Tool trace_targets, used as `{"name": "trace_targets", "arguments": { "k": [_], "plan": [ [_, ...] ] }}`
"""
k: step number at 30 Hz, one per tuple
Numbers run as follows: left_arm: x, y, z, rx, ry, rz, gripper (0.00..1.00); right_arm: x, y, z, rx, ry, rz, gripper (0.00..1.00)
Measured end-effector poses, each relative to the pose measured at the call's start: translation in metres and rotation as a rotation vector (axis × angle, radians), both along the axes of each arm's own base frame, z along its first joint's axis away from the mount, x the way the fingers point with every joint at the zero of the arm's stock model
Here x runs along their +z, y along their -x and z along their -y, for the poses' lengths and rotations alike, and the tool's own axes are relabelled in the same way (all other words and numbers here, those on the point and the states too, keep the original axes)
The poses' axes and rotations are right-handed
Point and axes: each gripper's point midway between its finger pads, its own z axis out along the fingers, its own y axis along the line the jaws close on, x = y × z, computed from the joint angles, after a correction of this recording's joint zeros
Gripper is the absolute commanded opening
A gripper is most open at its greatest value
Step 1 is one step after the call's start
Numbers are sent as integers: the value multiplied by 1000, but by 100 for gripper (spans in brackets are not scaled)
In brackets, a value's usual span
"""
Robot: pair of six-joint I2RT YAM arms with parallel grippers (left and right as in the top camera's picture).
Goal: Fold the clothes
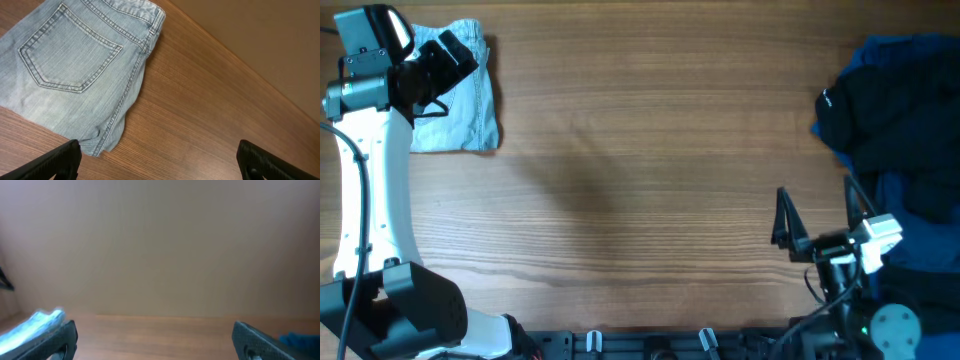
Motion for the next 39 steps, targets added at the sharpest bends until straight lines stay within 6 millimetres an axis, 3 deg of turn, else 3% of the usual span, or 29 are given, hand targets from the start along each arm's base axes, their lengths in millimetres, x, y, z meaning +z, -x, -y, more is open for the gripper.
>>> {"name": "trace_targets", "arguments": {
  "k": [8,16,20,24,39],
  "plan": [
    [0,0,0,0,0,0,100,-54,-23,4,-33,-5,-25,100],
    [0,0,0,-1,0,0,100,-89,-31,3,-34,2,-92,100],
    [0,0,0,0,0,0,100,-95,-32,3,-34,4,-111,100],
    [0,0,0,0,0,0,100,-123,-33,4,-37,12,-224,100],
    [0,0,0,0,0,0,100,-123,-33,3,-30,-46,-237,100]
  ]
}}
